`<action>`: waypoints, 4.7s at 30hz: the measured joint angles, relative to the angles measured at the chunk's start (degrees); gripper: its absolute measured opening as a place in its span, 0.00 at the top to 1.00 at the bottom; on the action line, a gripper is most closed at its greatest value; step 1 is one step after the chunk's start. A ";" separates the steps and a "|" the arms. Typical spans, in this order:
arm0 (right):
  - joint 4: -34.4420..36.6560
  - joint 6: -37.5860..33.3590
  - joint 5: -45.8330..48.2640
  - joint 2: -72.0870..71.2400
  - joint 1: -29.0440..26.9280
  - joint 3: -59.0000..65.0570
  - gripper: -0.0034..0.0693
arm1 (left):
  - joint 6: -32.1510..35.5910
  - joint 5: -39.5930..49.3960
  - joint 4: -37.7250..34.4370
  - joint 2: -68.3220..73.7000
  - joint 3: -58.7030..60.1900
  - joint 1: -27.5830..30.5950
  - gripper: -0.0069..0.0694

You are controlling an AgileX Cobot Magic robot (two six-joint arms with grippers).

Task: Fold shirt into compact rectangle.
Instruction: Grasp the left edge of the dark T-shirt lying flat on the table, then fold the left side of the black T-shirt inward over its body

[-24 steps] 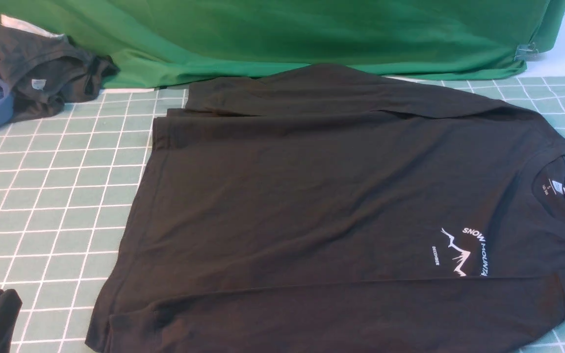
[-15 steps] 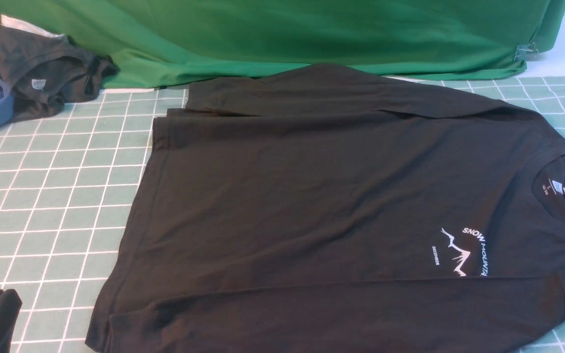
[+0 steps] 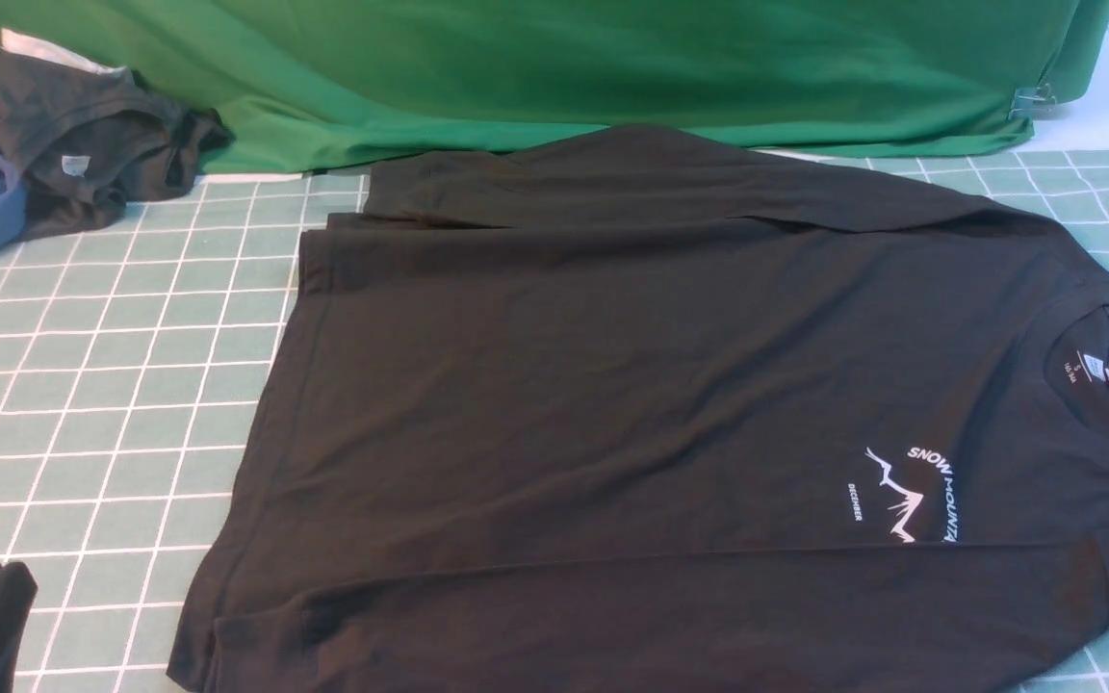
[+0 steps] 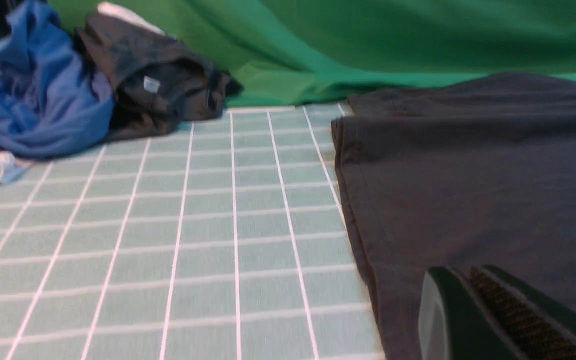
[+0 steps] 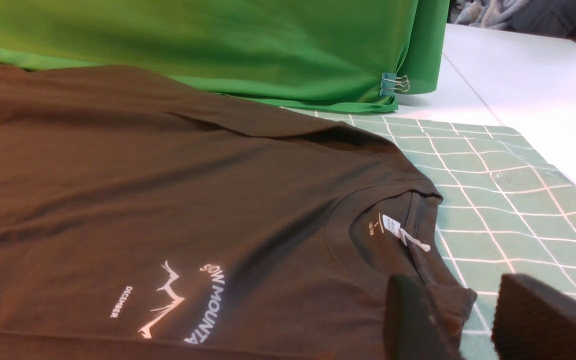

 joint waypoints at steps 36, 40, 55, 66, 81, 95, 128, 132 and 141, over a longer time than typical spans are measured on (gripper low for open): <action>14.98 27.17 -16.49 -0.05 1.66 -3.17 0.72 | -8.47 35.06 -14.04 47.78 -40.20 0.00 0.89; 14.98 16.87 -3.82 4.92 4.85 -14.04 0.90 | -2.83 38.49 -16.92 60.62 -38.79 -0.46 0.90; 15.28 4.02 13.31 36.47 10.10 -30.15 0.91 | -24.03 26.10 5.39 71.57 -32.56 -17.92 0.88; 15.30 3.97 13.31 37.40 10.33 -30.20 0.91 | -26.33 19.62 10.72 79.57 -32.56 -18.17 0.46; 15.41 3.74 13.31 37.41 10.33 -30.20 0.89 | -25.59 20.50 7.85 83.35 -32.63 -18.17 0.64; 15.41 2.52 13.37 37.41 10.33 -30.20 0.87 | -18.94 28.40 2.58 79.22 -32.69 -18.17 0.90; 15.41 2.46 13.62 37.41 10.33 -30.20 0.83 | -21.83 33.65 15.89 92.31 -76.77 -16.71 0.90; 15.41 2.46 13.66 37.41 10.33 -30.20 0.82 | -21.83 36.17 15.50 97.54 -82.61 -13.94 0.90; 15.41 2.56 14.05 37.41 10.33 -30.20 0.80 | -19.72 37.23 14.91 104.72 -87.34 -12.41 0.90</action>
